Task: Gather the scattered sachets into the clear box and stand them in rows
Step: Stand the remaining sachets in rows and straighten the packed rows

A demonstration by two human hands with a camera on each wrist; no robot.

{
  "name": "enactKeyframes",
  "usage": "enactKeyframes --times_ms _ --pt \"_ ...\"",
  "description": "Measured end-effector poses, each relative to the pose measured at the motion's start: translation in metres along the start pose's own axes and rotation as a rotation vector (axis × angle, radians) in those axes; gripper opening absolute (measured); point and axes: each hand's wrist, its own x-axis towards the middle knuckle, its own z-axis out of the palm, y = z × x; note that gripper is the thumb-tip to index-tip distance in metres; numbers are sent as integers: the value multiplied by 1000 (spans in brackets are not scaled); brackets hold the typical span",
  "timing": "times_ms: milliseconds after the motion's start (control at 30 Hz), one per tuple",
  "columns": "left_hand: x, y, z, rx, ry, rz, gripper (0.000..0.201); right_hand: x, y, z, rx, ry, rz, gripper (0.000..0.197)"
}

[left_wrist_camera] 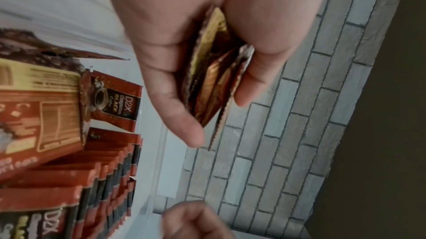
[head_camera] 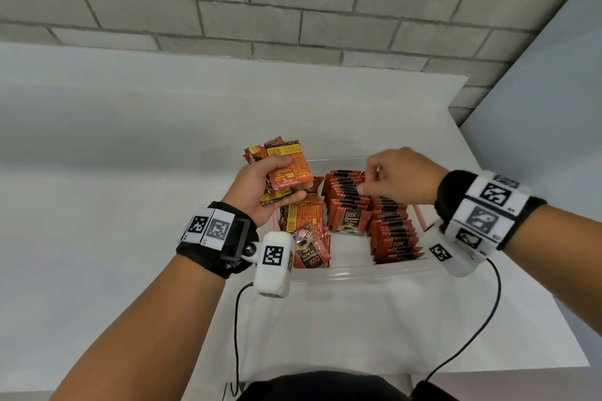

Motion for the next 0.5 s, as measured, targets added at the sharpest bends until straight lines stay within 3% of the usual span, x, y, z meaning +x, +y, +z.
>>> enactKeyframes --times_ms 133,333,400,500 --pt "-5 3 17 115 -135 16 23 -10 -11 -15 637 209 -56 22" --pt "-5 3 41 301 -288 28 25 -13 -26 -8 753 169 -163 47" --pt "-5 0 41 300 -296 23 29 -15 -22 -7 824 179 -194 42" --pt "-4 -5 38 226 -311 2 61 -19 -17 -6 939 262 -208 26"
